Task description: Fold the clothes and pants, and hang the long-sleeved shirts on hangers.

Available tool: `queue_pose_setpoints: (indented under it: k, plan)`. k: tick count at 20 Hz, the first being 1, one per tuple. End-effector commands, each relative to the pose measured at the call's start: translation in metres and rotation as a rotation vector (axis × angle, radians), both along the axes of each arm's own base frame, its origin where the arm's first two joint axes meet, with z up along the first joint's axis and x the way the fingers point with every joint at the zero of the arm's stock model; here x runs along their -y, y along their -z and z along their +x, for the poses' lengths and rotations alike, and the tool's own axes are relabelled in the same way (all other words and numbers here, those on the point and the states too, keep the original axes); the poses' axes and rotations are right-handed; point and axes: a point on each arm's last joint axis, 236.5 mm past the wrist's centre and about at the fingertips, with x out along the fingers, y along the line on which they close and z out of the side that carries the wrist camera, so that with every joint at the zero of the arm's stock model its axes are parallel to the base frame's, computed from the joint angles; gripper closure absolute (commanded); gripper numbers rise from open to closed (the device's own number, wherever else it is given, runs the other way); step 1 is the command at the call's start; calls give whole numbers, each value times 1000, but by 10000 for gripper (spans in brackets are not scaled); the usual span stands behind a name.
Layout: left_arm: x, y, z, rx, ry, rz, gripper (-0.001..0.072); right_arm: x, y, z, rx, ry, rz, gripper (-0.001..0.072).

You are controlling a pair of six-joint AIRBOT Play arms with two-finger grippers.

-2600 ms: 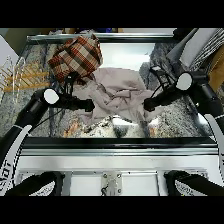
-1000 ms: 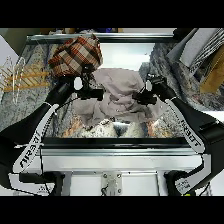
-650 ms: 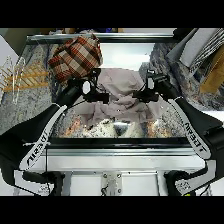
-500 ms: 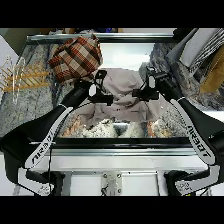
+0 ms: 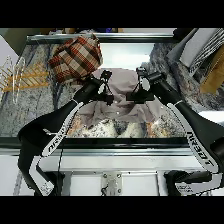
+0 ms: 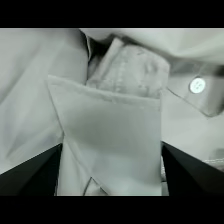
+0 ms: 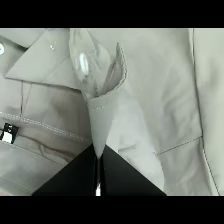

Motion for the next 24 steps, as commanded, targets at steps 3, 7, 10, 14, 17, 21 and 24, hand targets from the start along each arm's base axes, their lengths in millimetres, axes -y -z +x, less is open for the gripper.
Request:
queue_pose_setpoints:
  k: [3,7,10,14,17,21,24]
  plan:
    - [-7,7,-1,-25,-5,31,476,-1,-2,-9,-20,-38,-16,697]
    - [-10,-28,-3,5,-8,10,692,6,-24,-13,0,-126,-35,698]
    - [-3,-155,6,205,32,-117,692,24,-95,-12,68,-182,-40,699]
    - [16,-331,-46,417,131,-383,693,41,-204,-37,140,-235,-44,699]
    - [17,-391,-100,490,203,-438,693,49,-252,-61,196,-237,-31,699]
    - [7,-363,-173,261,246,-346,693,57,-264,-96,200,-153,21,699]
    - [2,-320,-203,102,245,-263,693,57,-245,-136,122,-118,55,699]
